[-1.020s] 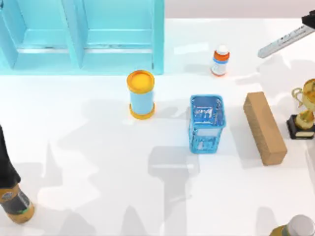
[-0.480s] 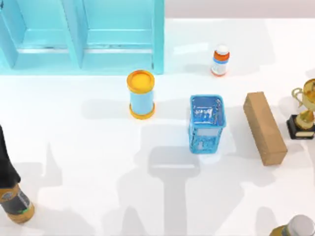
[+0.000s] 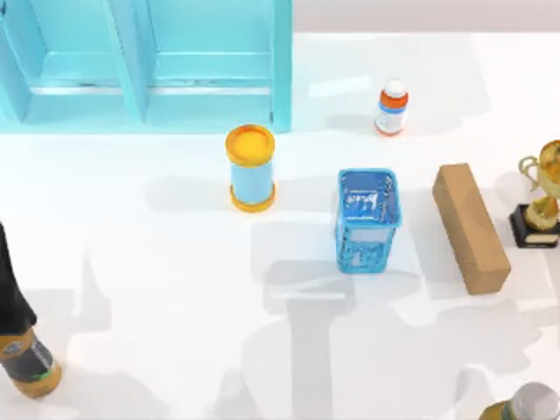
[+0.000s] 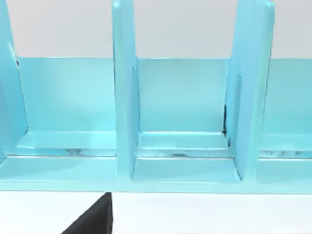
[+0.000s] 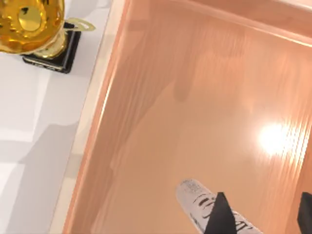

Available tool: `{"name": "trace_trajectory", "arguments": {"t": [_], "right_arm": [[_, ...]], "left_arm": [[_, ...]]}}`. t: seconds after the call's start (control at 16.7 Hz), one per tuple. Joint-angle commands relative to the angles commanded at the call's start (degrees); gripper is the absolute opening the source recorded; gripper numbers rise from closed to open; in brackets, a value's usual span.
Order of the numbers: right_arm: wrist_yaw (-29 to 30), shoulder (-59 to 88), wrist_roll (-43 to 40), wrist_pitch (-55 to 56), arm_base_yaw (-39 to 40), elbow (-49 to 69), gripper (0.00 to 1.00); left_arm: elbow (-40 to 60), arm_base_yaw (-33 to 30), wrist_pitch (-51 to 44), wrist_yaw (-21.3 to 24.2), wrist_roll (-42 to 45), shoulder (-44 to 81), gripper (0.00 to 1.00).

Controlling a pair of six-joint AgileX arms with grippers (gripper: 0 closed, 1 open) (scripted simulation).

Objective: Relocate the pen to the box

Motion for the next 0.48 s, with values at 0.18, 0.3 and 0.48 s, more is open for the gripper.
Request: {"name": "trace_trajectory", "arguments": {"t": [0.18, 0.3, 0.48], "right_arm": [[0.04, -0.17, 0.18, 2.35, 0.21, -2.37, 0.0], [0.18, -0.51, 0.71, 6.36, 0.27, -6.77, 0.0], [0.4, -0.92, 1.08, 12.94, 0.66, -13.69, 0.0]], "left_arm": [[0.0, 0.0, 0.0, 0.0, 0.0, 0.0, 1.0], [0.0, 0.0, 0.0, 0.0, 0.0, 0.0, 1.0], [0.0, 0.0, 0.0, 0.0, 0.0, 0.0, 1.0]]}}
